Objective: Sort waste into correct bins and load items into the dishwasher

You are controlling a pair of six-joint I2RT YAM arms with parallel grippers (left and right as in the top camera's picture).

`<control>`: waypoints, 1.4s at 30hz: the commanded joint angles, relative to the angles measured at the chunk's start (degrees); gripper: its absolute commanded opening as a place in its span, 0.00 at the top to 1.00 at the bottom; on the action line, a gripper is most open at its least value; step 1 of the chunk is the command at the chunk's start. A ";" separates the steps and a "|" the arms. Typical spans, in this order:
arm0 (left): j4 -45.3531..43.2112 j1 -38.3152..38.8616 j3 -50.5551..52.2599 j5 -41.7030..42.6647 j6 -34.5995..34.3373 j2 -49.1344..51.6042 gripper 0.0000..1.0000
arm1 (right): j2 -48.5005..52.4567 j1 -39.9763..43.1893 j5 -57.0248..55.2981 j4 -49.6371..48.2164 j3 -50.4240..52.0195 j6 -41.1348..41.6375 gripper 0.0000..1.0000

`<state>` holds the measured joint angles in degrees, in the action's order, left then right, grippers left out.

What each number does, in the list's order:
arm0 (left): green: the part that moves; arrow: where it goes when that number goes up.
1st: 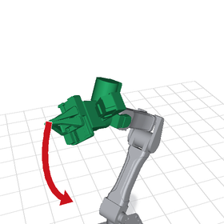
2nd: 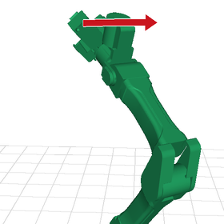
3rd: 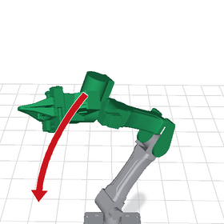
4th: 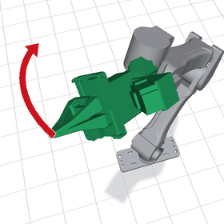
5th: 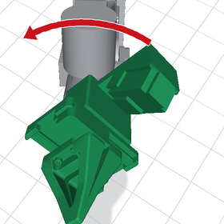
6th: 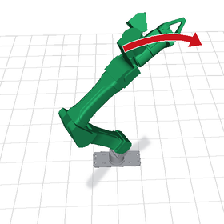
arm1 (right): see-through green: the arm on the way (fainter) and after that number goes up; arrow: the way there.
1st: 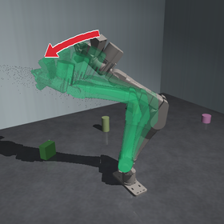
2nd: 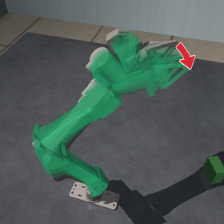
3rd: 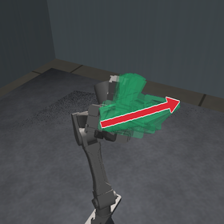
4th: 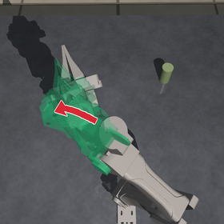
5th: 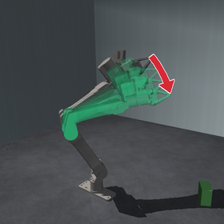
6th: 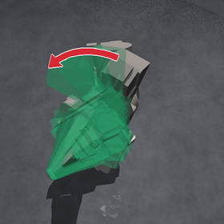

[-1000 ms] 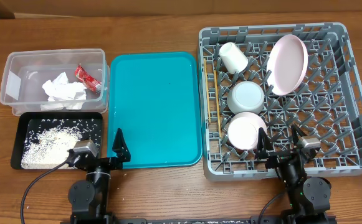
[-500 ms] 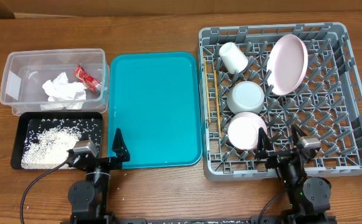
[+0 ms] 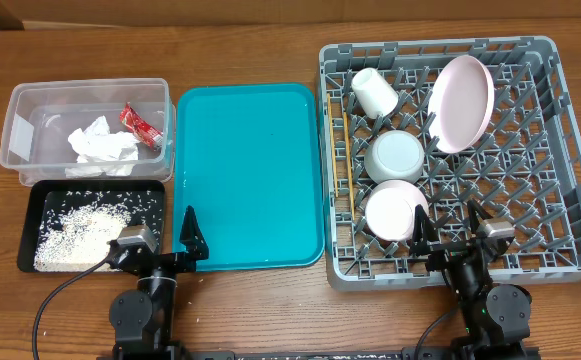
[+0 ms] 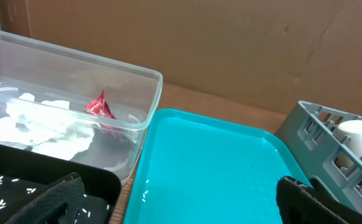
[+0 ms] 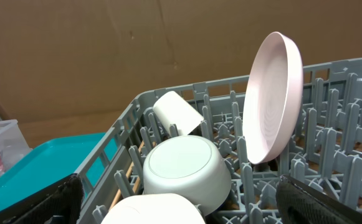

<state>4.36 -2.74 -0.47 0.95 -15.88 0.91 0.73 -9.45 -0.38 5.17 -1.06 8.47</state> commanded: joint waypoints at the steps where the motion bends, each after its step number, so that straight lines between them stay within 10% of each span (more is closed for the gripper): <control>1: 0.09 -0.28 0.20 -0.96 1.33 -0.66 0.00 | -0.57 0.20 0.04 -0.35 0.61 -0.42 0.00; 42: 0.11 -0.28 0.20 -0.96 1.31 -0.66 0.00 | -0.57 7.91 4.13 -0.72 0.61 -13.03 0.00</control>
<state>4.36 -2.74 -0.47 0.78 -15.86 0.91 0.73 -1.54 3.22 4.82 -1.06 -4.12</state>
